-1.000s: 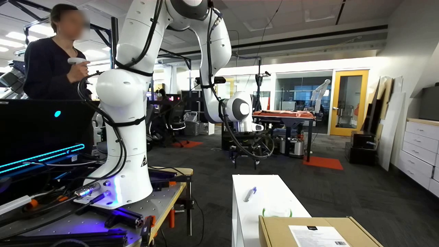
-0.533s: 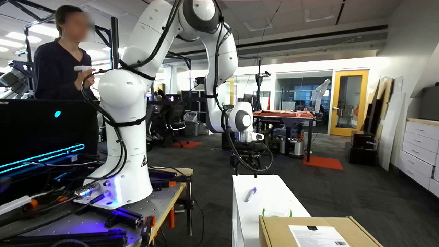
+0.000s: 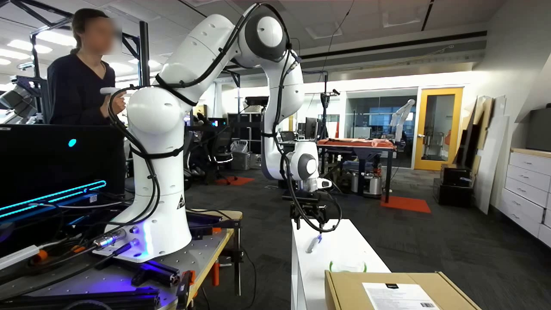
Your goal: Put the marker in the cup
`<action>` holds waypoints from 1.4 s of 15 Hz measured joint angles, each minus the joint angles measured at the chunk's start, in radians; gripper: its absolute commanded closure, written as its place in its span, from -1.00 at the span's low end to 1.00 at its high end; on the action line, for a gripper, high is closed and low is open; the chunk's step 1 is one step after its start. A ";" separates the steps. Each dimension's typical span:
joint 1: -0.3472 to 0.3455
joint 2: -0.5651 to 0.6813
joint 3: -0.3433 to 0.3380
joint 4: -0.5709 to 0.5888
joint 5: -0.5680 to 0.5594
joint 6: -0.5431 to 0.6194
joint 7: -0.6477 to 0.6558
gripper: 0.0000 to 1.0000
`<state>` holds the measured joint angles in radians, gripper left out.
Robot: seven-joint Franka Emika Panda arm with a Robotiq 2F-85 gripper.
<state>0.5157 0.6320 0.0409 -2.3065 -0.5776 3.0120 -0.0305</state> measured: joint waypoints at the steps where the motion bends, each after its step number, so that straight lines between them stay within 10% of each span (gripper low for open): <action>1: 0.010 0.018 -0.007 0.014 0.000 0.003 0.000 -1.00; 21: 0.099 0.197 -0.095 0.159 0.034 0.011 -0.001 -1.00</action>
<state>0.6151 0.8289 -0.0540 -2.1471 -0.5440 3.0235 -0.0319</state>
